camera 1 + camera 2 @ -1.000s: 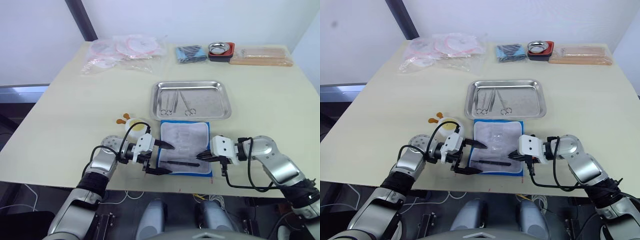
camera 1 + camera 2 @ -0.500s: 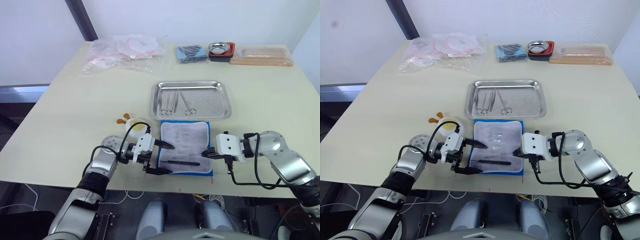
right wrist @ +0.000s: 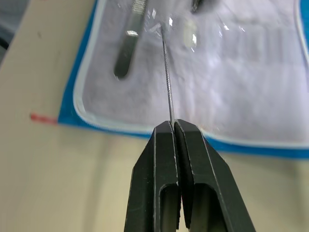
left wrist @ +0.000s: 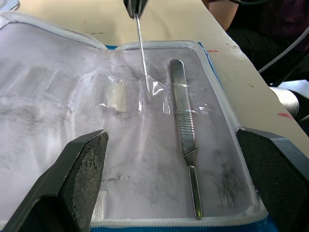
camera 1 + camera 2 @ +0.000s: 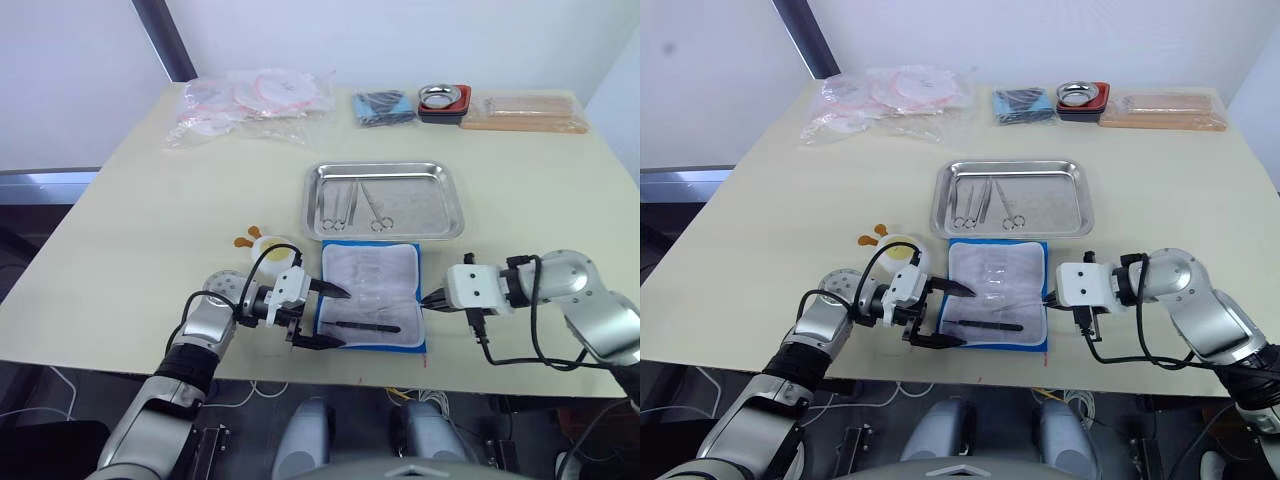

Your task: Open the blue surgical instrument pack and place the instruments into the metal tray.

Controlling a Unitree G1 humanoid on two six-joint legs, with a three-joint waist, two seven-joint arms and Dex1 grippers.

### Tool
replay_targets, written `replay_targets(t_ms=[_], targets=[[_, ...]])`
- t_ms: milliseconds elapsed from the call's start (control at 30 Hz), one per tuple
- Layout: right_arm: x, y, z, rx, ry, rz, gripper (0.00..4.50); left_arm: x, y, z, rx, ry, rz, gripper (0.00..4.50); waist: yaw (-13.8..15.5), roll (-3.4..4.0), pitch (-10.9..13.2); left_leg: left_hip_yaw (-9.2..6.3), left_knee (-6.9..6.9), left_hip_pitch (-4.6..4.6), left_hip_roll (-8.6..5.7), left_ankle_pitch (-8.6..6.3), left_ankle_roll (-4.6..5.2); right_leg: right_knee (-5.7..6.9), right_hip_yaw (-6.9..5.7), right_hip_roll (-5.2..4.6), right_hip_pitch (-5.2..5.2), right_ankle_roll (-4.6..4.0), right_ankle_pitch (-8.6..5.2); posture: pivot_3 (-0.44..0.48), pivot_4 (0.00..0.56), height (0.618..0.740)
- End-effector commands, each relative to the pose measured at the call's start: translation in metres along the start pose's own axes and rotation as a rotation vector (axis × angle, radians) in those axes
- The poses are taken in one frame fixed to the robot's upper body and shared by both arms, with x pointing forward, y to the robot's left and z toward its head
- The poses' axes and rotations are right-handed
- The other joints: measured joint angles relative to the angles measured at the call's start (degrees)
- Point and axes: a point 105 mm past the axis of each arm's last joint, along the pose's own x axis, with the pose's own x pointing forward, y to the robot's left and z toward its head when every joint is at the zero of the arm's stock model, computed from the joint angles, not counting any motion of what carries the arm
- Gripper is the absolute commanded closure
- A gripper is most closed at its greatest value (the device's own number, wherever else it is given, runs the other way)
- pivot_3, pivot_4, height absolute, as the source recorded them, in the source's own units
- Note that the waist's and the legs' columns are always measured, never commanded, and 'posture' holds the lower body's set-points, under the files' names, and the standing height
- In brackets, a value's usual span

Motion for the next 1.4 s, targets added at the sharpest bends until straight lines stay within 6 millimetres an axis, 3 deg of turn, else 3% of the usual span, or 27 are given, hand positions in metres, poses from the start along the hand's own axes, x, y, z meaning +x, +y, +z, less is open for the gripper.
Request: replay_targets(t_ms=[33,300,400,567,767,933,1100,1400], targets=[[-0.02,-0.008,0.002,-0.044,0.007,-0.044,4.46,0.003,-0.011,-0.031,-0.13,0.084,-0.001,0.0,0.02,0.0,0.0,0.0,0.0,-0.01,0.0,0.0,0.0,0.0,0.0,0.0,0.0,0.0,0.0,0.0,0.15,0.74],[-0.051,-0.012,-0.011,0.022,0.018,-0.113,4.46,0.004,-0.012,-0.032,-0.131,0.08,0.001,0.0,0.03,0.0,0.0,0.02,0.0,0.0,-0.01,0.0,0.0,0.0,0.01,-0.02,0.01,0.0,0.0,0.0,0.15,0.74],[-0.058,-0.023,-0.005,0.092,-0.049,-0.185,4.46,0.004,-0.012,-0.032,-0.131,0.079,-0.001,0.0,0.0,0.01,-0.01,0.03,0.0,0.02,-0.01,0.0,0.0,0.01,0.03,-0.01,0.01,0.0,0.0,0.0,0.15,0.74],[-0.058,-0.045,0.006,0.259,-0.207,-0.344,4.46,0.007,-0.01,-0.032,-0.128,0.076,-0.004,0.0,0.15,0.04,-0.02,0.03,0.0,0.02,-0.01,0.0,0.0,0.01,0.03,-0.01,0.02,-0.03,0.02,0.0,0.15,0.74],[-0.053,-0.069,0.009,0.428,-0.274,-0.523,4.46,0.005,-0.008,-0.031,-0.126,0.077,-0.006,0.0,0.31,0.07,-0.04,0.02,0.02,-0.01,-0.03,0.0,0.0,0.0,0.03,-0.03,0.02,-0.07,0.05,0.0,0.15,0.74],[-0.043,-0.101,0.009,0.612,-0.295,-0.7,4.46,0.006,-0.006,-0.03,-0.122,0.076,-0.005,0.0,0.49,0.13,-0.06,0.02,0.02,-0.01,-0.03,0.0,0.0,0.03,0.04,-0.03,0.01,-0.08,0.06,0.0,0.15,0.74],[-0.029,-0.121,0.006,0.68,-0.255,-0.774,4.46,0.005,-0.005,-0.03,-0.121,0.079,-0.002,0.0,0.64,0.12,-0.06,-0.01,0.02,-0.06,-0.04,0.0,0.0,0.01,0.0,-0.04,-0.01,-0.16,0.11,0.0,0.15,0.74],[0.022,-0.15,-0.009,0.865,-0.161,-0.828,4.46,0.002,-0.004,-0.028,-0.117,0.086,0.006,0.0,0.32,0.14,-0.07,0.02,0.02,-0.08,-0.03,0.0,0.01,0.04,0.02,-0.03,-0.05,-0.2,0.14,0.0,0.15,0.74]])
